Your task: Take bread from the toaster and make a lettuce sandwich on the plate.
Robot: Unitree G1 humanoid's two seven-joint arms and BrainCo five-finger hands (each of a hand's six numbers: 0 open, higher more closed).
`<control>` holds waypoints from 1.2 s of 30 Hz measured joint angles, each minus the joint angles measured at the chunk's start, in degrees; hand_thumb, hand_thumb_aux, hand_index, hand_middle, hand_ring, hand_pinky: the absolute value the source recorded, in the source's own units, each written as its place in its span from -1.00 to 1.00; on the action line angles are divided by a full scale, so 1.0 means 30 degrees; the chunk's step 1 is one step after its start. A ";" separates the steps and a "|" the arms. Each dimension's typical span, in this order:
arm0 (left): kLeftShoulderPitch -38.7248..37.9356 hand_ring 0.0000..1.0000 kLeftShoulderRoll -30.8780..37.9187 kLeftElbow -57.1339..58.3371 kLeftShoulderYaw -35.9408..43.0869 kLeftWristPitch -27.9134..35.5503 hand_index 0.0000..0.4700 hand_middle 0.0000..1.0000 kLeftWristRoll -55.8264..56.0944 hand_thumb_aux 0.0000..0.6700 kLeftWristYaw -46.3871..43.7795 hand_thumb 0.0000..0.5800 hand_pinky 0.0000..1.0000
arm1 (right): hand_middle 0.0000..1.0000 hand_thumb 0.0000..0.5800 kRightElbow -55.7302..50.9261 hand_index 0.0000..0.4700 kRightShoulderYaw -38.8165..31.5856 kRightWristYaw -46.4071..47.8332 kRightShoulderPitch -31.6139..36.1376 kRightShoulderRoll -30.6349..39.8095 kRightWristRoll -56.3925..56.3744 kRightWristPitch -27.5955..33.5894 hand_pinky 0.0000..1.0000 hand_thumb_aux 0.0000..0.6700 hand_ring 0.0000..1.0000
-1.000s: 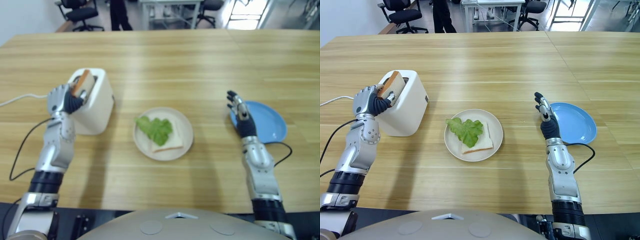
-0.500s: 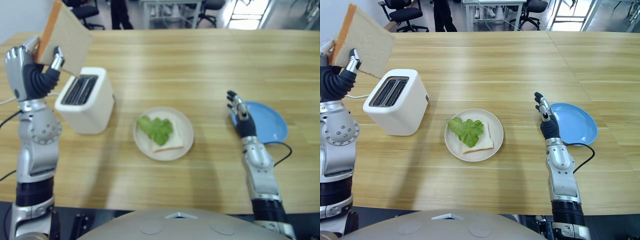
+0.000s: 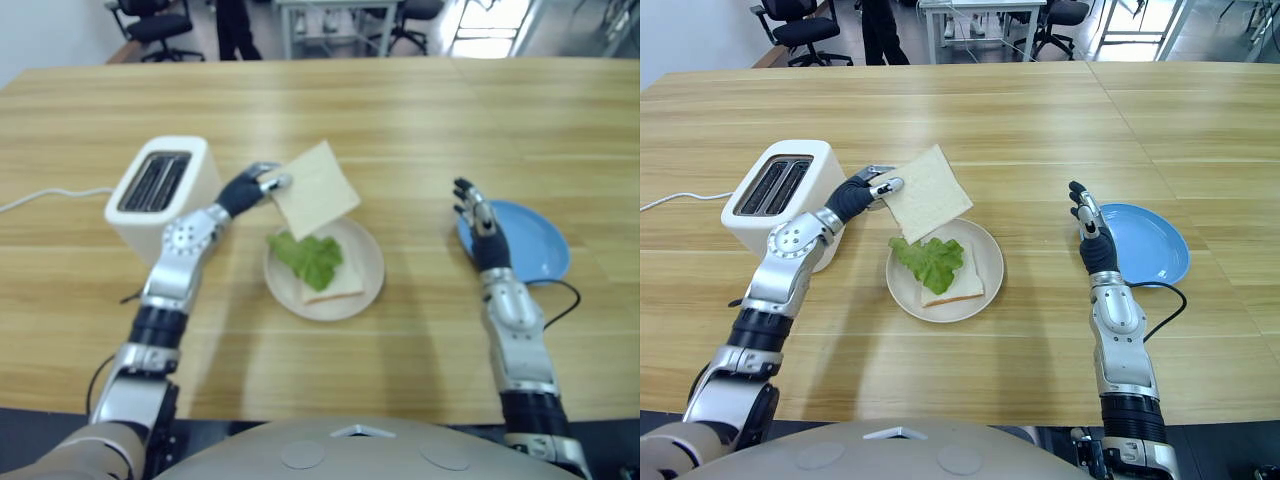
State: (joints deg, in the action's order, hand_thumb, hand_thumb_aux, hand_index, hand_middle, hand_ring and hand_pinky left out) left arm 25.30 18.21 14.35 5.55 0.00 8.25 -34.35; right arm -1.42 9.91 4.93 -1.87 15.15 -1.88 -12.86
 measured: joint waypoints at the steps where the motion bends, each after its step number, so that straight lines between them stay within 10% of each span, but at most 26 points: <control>1: 0.0494 1.00 -0.0080 0.1086 0.0234 -0.0050 0.96 1.00 -0.0024 1.00 -0.0602 1.00 1.00 | -1.00 -1.00 -0.0026 -1.00 0.0015 -0.0003 0.0008 0.0000 0.0000 -0.0001 -1.00 -1.00 -1.00; 18: 0.4384 1.00 -0.1536 1.1212 0.1799 -0.1065 0.96 1.00 -0.2515 1.00 -0.2748 1.00 1.00 | -1.00 -1.00 -0.0751 -1.00 -0.0225 -0.0172 0.0522 -0.0403 0.0045 -0.0110 -1.00 -1.00 -1.00; 36: 0.4629 1.00 -0.1305 1.2670 0.2845 -0.4091 0.96 1.00 -0.5269 1.00 -0.2457 1.00 1.00 | -1.00 -1.00 0.0729 -1.00 -0.3919 -0.0176 0.0035 0.0660 0.5780 -0.1961 -1.00 -1.00 -1.00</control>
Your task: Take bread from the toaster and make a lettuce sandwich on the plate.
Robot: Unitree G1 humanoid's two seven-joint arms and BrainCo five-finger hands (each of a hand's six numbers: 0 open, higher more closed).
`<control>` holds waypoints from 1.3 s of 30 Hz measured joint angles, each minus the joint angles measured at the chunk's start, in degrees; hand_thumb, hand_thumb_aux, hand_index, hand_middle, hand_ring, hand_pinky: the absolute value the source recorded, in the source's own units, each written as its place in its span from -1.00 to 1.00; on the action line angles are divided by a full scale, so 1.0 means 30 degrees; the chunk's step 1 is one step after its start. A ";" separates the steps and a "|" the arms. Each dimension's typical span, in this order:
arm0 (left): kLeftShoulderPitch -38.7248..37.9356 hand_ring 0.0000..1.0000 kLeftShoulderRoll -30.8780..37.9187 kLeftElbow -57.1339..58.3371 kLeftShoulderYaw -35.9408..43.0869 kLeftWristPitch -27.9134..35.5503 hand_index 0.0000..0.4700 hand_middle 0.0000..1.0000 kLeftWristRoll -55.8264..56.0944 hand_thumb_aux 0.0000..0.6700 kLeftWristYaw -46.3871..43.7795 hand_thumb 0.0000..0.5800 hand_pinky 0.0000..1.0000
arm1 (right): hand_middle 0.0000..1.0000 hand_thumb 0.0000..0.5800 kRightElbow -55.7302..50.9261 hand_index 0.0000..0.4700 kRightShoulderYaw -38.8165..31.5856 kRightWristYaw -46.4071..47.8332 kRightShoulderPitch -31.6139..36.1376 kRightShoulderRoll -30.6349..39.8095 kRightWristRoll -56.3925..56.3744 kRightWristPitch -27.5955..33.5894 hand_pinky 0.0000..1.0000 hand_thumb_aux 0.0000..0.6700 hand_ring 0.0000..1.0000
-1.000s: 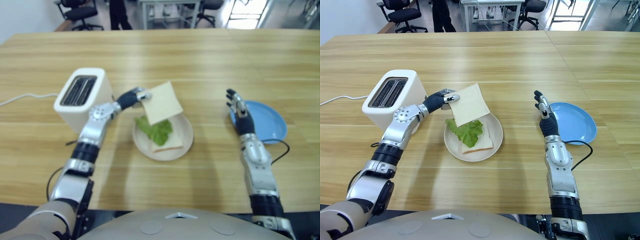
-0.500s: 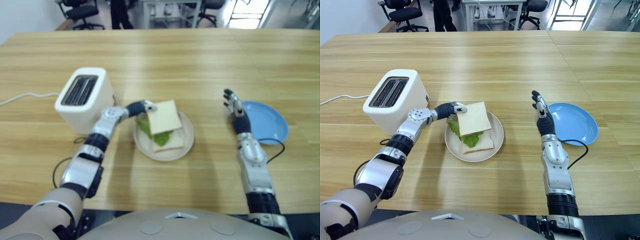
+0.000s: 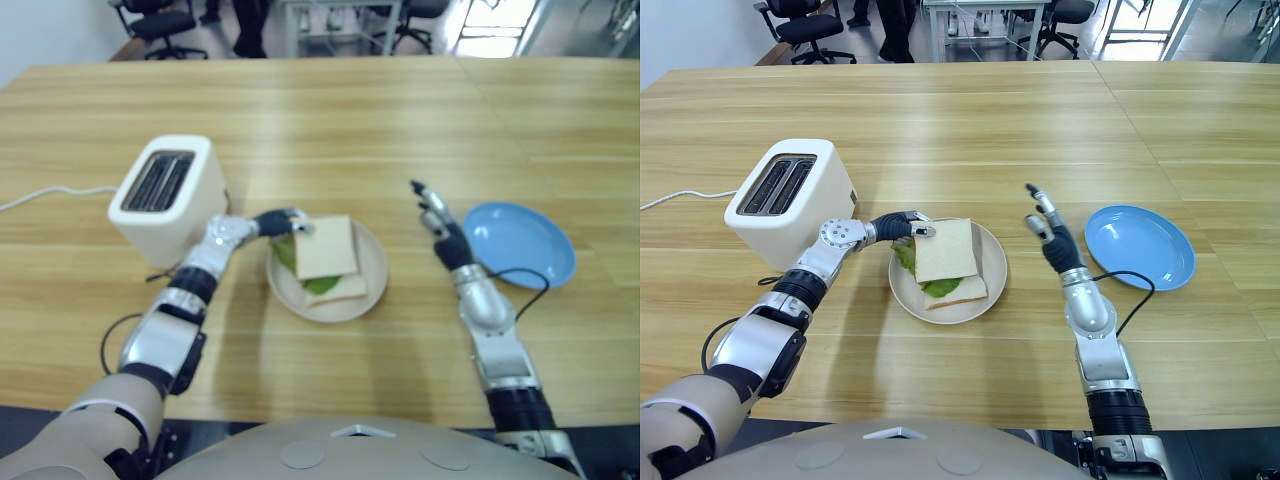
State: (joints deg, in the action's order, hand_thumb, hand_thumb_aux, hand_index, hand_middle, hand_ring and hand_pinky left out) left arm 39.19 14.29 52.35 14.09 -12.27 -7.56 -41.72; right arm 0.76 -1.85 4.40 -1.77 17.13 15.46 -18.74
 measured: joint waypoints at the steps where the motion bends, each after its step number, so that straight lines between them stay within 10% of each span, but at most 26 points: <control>1: 0.0000 1.00 -0.0032 0.0004 0.0102 -0.0033 0.96 1.00 -0.0105 1.00 0.0012 1.00 1.00 | -1.00 -1.00 0.0159 -1.00 -0.0528 -0.0090 0.0002 0.0209 0.1051 -0.0282 -1.00 -1.00 -1.00; 13: -0.0138 1.00 -0.0111 -0.0144 0.0365 -0.0195 0.96 1.00 -0.0493 1.00 -0.0207 1.00 1.00 | -1.00 -1.00 0.0790 -1.00 -0.5522 -0.1992 0.0093 0.2997 1.2224 -0.0481 -1.00 -1.00 -1.00; 31: -0.1276 1.00 0.0023 -0.2274 0.0814 0.1798 0.96 1.00 -0.0408 1.00 -0.2015 1.00 1.00 | -1.00 -1.00 0.1612 -1.00 -0.6275 -0.2393 -0.0035 0.3802 1.4828 0.0585 -1.00 -1.00 -1.00; 33: -0.1490 0.76 0.0073 -0.2637 0.1013 0.2093 0.96 0.76 -0.0472 1.00 -0.2040 1.00 0.76 | -1.00 -1.00 0.1697 -1.00 -0.6275 -0.2393 -0.0163 0.3872 1.4835 0.0591 -1.00 -1.00 -1.00; 35: -0.1502 -0.11 0.0203 -0.2926 0.1130 0.2351 0.96 -0.11 -0.0562 1.00 -0.2052 1.00 -0.11 | -1.00 -1.00 0.2073 -1.00 -0.6270 -0.2392 -0.0210 0.3967 1.4838 0.0604 -1.00 -1.00 -1.00; 36: -0.1550 -0.11 0.0252 -0.3135 0.1166 0.2434 0.96 -0.11 -0.0617 1.00 -0.2062 1.00 -0.11 | -1.00 -1.00 0.2370 -1.00 -0.6265 -0.2391 -0.0255 0.4001 1.4840 0.0606 -1.00 -1.00 -1.00; 37: -0.1618 -1.00 0.0291 -0.3312 0.1203 0.2499 0.34 -1.00 -0.0656 0.36 -0.2077 0.80 -1.00 | -1.00 -1.00 0.2628 -1.00 -0.6263 -0.2388 -0.0332 0.4033 1.4841 0.0612 -1.00 -1.00 -1.00; 39: -0.1768 -1.00 0.0409 -0.3701 0.1398 0.2624 0.29 -1.00 -0.0777 0.32 -0.2093 0.77 -1.00 | -1.00 -1.00 0.3065 -1.00 -0.6259 -0.2346 -0.0545 0.4115 1.4840 0.0640 -1.00 -1.00 -1.00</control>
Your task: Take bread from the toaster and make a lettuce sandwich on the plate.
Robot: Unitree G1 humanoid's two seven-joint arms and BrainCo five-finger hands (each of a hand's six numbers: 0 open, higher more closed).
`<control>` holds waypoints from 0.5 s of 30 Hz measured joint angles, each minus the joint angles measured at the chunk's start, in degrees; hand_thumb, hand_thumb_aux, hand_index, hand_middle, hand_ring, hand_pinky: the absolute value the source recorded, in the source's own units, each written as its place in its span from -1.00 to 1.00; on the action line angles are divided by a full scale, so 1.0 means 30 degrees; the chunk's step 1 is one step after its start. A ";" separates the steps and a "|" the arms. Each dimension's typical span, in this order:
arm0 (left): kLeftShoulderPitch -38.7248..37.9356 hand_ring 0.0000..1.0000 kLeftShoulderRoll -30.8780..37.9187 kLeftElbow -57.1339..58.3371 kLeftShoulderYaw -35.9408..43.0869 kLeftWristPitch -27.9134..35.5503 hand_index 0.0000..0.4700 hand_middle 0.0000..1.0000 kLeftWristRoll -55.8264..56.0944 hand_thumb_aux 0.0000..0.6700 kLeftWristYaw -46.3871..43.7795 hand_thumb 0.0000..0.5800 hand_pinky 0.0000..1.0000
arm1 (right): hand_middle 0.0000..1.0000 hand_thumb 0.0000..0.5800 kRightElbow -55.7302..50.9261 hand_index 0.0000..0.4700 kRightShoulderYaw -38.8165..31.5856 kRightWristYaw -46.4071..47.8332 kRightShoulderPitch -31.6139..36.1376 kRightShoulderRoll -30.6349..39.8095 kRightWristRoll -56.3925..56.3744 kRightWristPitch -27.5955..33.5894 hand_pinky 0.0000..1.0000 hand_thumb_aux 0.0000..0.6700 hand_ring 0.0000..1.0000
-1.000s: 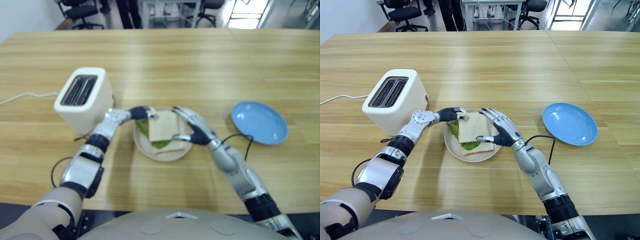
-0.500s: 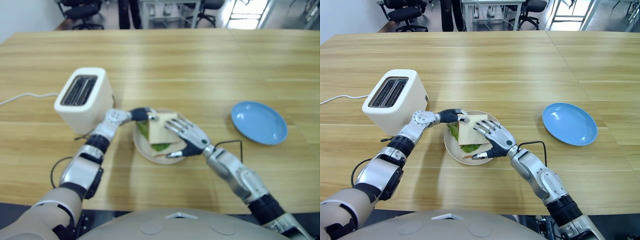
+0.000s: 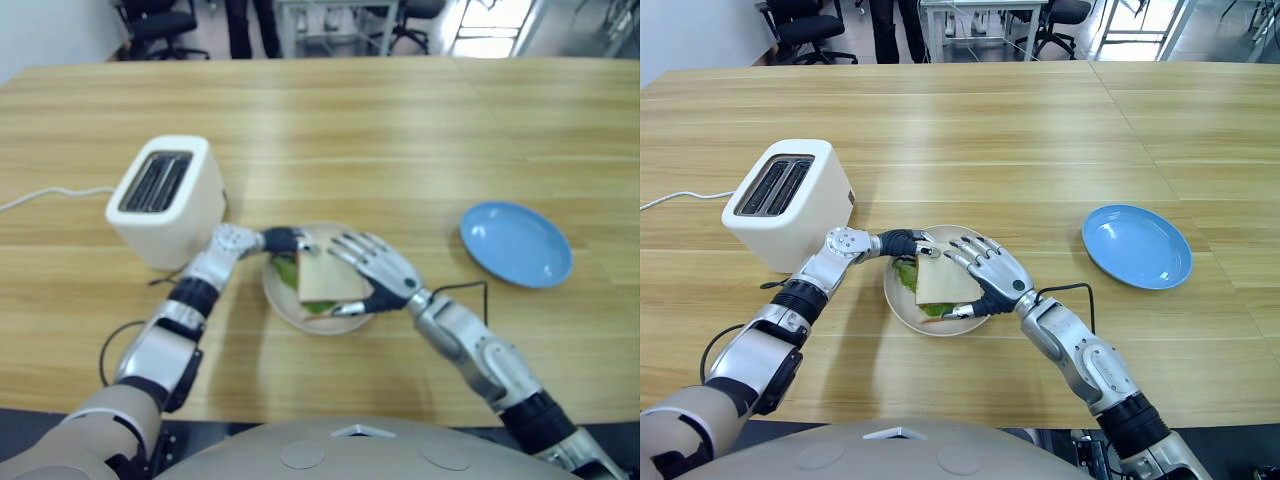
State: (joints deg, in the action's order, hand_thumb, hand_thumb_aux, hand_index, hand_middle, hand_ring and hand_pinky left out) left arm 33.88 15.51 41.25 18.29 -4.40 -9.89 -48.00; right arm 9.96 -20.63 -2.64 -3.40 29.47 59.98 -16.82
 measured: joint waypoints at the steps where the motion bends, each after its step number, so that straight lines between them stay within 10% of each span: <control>1: -0.0078 -1.00 0.0062 -0.0181 0.0043 0.0038 0.20 -1.00 -0.0055 0.22 0.0012 0.70 -1.00 | -1.00 -1.00 0.0114 -1.00 0.0002 0.0017 -0.0086 0.0027 0.0000 0.0011 -1.00 -1.00 -1.00; 15: -0.0139 -1.00 0.0561 -0.0546 0.0342 0.0062 0.32 -1.00 -0.0439 0.35 0.0568 0.79 -1.00 | -1.00 -1.00 0.0705 -1.00 -0.1107 0.1249 -0.1088 0.0139 0.0237 -0.0036 -1.00 -1.00 -1.00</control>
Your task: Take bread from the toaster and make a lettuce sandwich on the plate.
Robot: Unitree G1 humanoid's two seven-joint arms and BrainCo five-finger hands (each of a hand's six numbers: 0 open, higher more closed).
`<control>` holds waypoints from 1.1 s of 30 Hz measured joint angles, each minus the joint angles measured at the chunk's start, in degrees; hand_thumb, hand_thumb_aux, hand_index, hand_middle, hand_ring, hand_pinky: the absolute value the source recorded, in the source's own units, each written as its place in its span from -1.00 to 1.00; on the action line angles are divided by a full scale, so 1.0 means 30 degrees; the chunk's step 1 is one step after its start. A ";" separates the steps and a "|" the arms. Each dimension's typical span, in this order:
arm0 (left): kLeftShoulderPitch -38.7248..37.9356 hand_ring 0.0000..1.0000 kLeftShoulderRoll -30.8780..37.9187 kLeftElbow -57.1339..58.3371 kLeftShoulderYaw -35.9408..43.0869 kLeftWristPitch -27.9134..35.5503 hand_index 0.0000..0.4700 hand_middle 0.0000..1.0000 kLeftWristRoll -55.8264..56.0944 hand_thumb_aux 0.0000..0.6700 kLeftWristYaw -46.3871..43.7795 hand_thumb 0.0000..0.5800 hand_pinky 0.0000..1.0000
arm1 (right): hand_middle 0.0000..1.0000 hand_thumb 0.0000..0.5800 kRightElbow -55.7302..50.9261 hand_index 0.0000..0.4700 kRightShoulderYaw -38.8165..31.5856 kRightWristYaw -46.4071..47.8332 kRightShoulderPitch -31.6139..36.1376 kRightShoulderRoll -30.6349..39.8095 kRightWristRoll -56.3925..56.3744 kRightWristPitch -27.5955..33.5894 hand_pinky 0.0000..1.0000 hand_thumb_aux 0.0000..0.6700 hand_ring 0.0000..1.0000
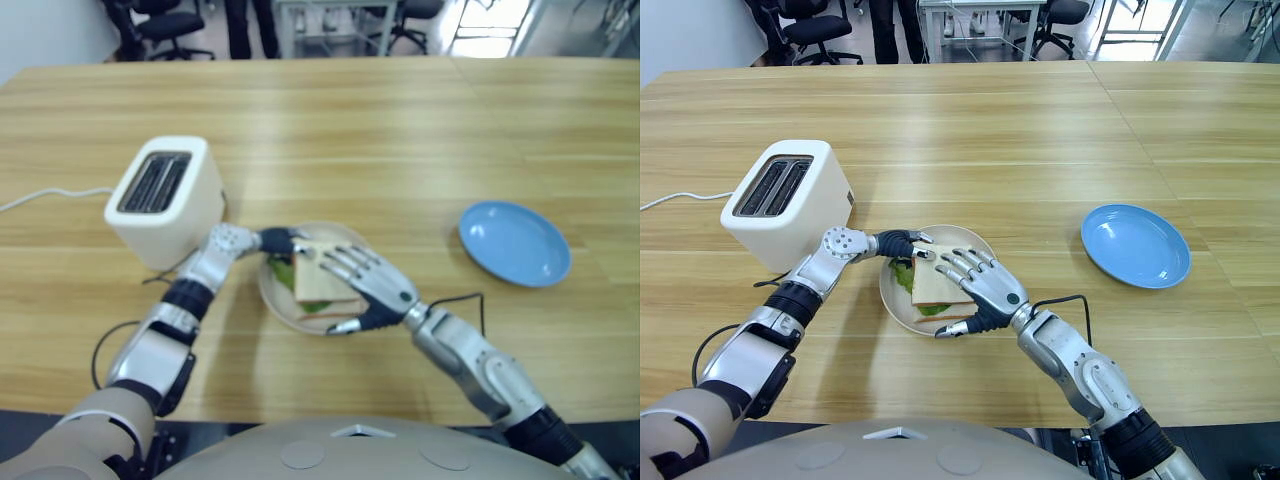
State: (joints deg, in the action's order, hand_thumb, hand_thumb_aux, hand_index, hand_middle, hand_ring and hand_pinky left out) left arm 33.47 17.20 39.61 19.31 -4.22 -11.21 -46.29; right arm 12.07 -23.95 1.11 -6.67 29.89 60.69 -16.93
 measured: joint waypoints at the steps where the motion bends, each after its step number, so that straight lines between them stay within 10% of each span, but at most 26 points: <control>1: 0.0002 -1.00 0.0002 0.0000 0.0000 -0.0002 0.32 -1.00 0.0001 0.35 0.0009 0.79 -1.00 | -1.00 -1.00 -0.0073 -1.00 -0.0328 0.0308 -0.0068 0.0076 0.0073 -0.0028 -1.00 -1.00 -1.00; 10: -0.0011 -1.00 0.0065 0.0066 0.0052 0.0017 0.17 -1.00 -0.0076 0.19 0.0208 0.67 -1.00 | -1.00 -1.00 -0.0783 -1.00 -0.1264 0.1336 0.0115 0.0077 0.0164 0.0035 -1.00 -1.00 -1.00; 13: -0.0164 -1.00 0.0132 -0.0068 0.0053 -0.0060 -1.00 -1.00 -0.0152 -1.00 0.0520 -1.00 -1.00 | -1.00 -1.00 -0.0934 -1.00 -0.1450 0.1428 0.0240 0.0002 0.0155 0.0202 -1.00 -1.00 -1.00; 33: 0.0078 -1.00 0.4373 -0.8580 -0.3216 0.0856 -1.00 -1.00 -0.6712 -1.00 1.2958 -1.00 -1.00 | -1.00 -1.00 -0.1825 -1.00 -0.1902 0.1421 0.0580 -0.0174 -0.0287 0.0732 -1.00 -1.00 -1.00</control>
State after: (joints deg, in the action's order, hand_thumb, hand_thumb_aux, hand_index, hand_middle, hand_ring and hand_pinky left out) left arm 33.70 30.32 13.87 9.66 -1.65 -31.35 -7.42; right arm 6.60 -29.65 5.37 -4.93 29.37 59.83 -14.74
